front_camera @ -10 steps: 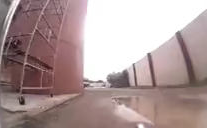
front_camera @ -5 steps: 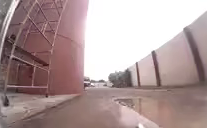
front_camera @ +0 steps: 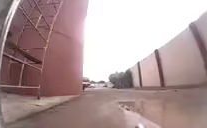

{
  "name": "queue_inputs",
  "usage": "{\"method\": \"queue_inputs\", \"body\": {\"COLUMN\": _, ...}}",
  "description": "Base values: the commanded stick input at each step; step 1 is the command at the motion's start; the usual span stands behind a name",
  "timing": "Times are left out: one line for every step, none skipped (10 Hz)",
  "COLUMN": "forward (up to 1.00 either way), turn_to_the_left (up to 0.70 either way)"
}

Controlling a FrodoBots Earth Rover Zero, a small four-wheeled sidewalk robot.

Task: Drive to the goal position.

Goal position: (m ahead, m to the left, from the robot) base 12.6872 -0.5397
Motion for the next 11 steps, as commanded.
{"method": "queue_inputs", "body": {"forward": 1.0, "turn_to_the_left": 0.0}}
{"method": "queue_inputs", "body": {"forward": 1.0, "turn_to_the_left": 0.0}}
{"method": "queue_inputs", "body": {"forward": 1.0, "turn_to_the_left": 0.0}}
{"method": "queue_inputs", "body": {"forward": 1.0, "turn_to_the_left": 0.0}}
{"method": "queue_inputs", "body": {"forward": 1.0, "turn_to_the_left": 0.0}}
{"method": "queue_inputs", "body": {"forward": 1.0, "turn_to_the_left": 0.0}}
{"method": "queue_inputs", "body": {"forward": 1.0, "turn_to_the_left": 0.0}}
{"method": "queue_inputs", "body": {"forward": 1.0, "turn_to_the_left": 0.0}}
{"method": "queue_inputs", "body": {"forward": 1.0, "turn_to_the_left": 0.0}}
{"method": "queue_inputs", "body": {"forward": 1.0, "turn_to_the_left": 0.0}}
{"method": "queue_inputs", "body": {"forward": 1.0, "turn_to_the_left": 0.0}}
